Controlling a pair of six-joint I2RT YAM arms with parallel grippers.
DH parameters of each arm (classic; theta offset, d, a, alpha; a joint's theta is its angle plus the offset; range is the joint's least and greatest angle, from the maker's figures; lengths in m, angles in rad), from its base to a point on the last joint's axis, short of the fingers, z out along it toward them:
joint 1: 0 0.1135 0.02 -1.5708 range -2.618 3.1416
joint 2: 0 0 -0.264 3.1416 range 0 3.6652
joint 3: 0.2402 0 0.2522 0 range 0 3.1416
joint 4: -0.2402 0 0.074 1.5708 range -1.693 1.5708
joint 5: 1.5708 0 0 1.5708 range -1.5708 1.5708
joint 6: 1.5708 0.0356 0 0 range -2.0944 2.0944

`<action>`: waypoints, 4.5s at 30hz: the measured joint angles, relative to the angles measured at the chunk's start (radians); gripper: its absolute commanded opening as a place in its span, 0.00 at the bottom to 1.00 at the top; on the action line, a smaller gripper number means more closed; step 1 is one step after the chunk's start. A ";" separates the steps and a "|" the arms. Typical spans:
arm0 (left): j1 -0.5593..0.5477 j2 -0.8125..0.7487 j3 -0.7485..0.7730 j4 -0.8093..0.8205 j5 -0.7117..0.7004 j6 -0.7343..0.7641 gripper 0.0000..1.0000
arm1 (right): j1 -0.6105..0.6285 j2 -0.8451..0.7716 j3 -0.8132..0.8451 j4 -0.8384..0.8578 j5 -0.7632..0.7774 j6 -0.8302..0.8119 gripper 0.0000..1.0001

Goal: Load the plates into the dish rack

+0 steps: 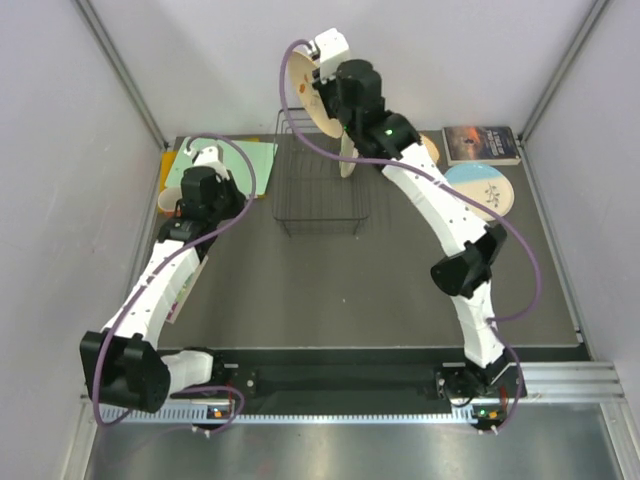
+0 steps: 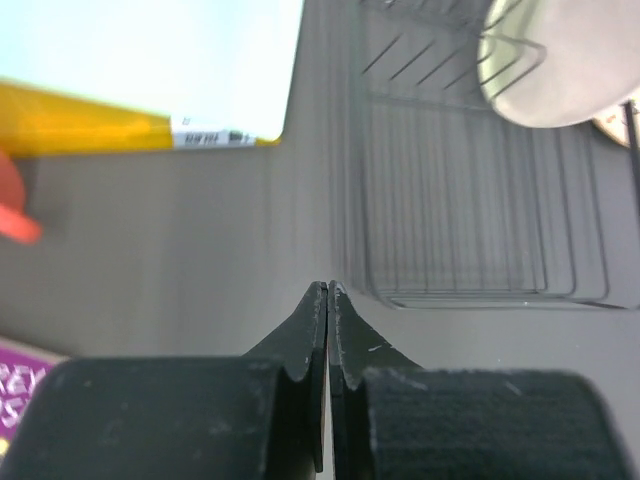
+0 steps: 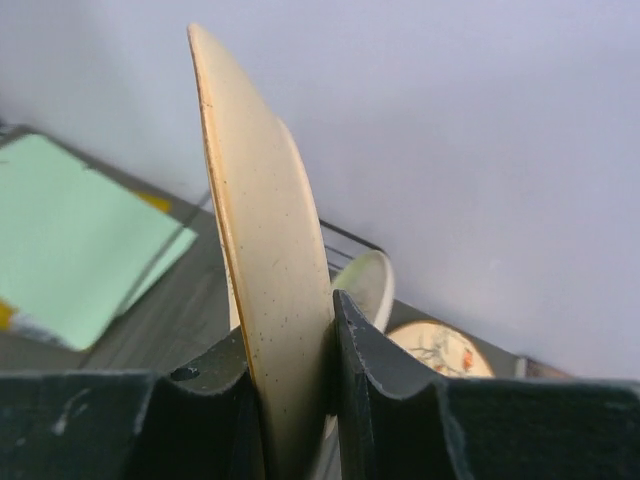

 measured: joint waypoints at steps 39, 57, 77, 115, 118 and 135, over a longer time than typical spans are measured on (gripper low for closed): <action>0.086 -0.202 -0.259 0.029 0.130 -0.117 0.00 | 0.069 0.340 -0.022 0.540 0.666 -0.053 0.00; 0.087 -0.155 -0.280 0.047 0.165 -0.127 0.00 | -0.036 0.467 -0.023 0.498 0.565 0.015 0.00; 0.096 -0.119 -0.287 0.083 0.179 -0.128 0.00 | -0.012 0.465 -0.057 0.616 0.581 -0.079 0.00; 0.100 -0.159 -0.331 0.085 0.188 -0.156 0.00 | 0.022 0.412 -0.101 0.676 0.588 -0.112 0.00; 0.104 -0.159 -0.331 0.084 0.188 -0.156 0.00 | 0.014 0.420 -0.101 0.671 0.583 -0.102 0.00; 0.114 -0.102 -0.337 0.086 0.188 -0.153 0.00 | 0.003 0.498 -0.103 0.595 0.536 -0.013 0.00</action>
